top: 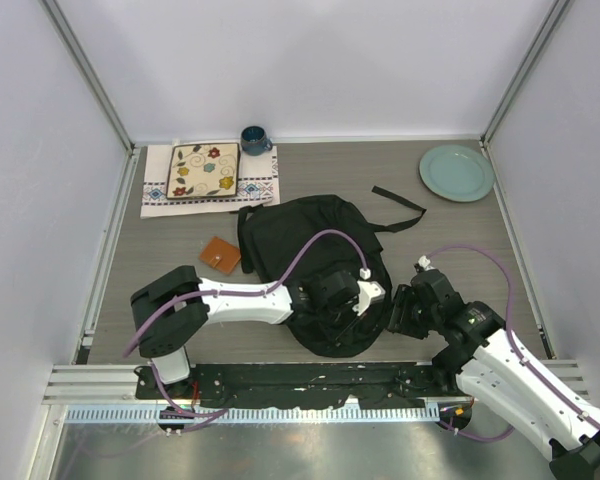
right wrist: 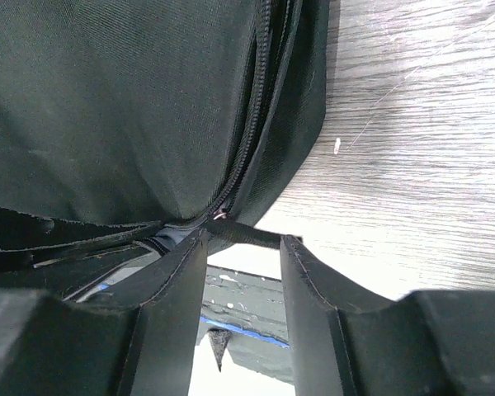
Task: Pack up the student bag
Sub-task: Zip the student bag at the center of the board.
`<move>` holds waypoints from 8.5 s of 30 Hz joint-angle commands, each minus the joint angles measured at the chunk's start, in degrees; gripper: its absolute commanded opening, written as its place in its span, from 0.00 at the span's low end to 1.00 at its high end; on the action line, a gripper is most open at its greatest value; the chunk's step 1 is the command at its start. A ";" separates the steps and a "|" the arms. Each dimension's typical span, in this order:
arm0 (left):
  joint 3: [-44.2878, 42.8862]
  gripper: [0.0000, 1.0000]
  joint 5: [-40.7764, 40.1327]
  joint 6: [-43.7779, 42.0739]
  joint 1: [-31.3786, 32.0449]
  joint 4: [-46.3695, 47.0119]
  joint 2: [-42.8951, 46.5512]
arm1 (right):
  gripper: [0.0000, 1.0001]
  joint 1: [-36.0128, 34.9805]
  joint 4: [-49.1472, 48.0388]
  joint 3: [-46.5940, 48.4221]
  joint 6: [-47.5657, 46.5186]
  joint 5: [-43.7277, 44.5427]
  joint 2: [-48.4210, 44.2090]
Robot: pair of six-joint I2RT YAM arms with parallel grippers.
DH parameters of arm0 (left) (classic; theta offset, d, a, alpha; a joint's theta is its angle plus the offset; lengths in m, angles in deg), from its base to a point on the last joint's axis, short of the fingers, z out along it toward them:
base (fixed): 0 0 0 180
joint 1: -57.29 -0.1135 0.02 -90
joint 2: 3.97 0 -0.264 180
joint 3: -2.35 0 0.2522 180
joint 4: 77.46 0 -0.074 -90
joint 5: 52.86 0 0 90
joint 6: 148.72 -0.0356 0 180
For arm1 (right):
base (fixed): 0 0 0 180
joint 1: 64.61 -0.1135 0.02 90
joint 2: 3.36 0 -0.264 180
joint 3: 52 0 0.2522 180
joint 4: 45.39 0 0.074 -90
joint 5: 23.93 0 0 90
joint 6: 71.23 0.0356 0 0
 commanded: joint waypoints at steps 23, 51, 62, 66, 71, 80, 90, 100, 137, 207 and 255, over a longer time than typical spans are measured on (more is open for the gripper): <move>10.68 0.00 2.59 -5.03 -5.27 -5.50 13.96 | 0.48 -1.56 -13.86 -1.08 -10.30 -21.39 5.24; 14.27 0.00 1.10 -4.68 -5.44 -7.43 15.18 | 0.01 -13.43 -2.62 8.93 2.34 17.78 17.19; 15.69 0.00 1.01 -3.79 -4.30 -6.64 15.01 | 0.00 -8.44 -3.14 20.88 -3.35 31.34 29.32; 15.87 0.00 1.80 -3.88 -4.04 -6.29 15.19 | 0.00 -3.77 -7.88 22.46 -9.59 28.62 33.45; 16.13 0.00 1.97 -3.88 -3.77 -6.20 15.81 | 0.00 -0.26 -8.68 27.12 -14.43 30.38 39.68; 13.06 0.10 -1.09 -2.04 -3.86 -5.51 17.56 | 0.00 0.89 -16.68 24.85 -16.73 17.91 41.37; 0.67 0.72 -5.33 2.09 -5.27 4.60 16.43 | 0.00 -3.06 -16.68 12.54 -9.78 12.97 31.97; -3.20 0.74 0.83 5.17 -5.27 13.57 2.63 | 0.00 -2.54 -15.45 13.50 -9.60 19.39 33.46; 6.11 0.80 -12.88 9.39 0.53 27.55 2.89 | 0.00 3.00 -21.69 14.56 -14.96 6.64 34.16; 9.01 0.70 -25.09 11.41 -0.52 15.95 14.40 | 0.06 11.53 -27.92 13.42 -13.03 -1.16 36.69; 11.12 0.73 -31.07 12.82 -4.74 6.20 20.55 | 0.00 -0.08 -26.53 9.28 -5.74 20.07 43.78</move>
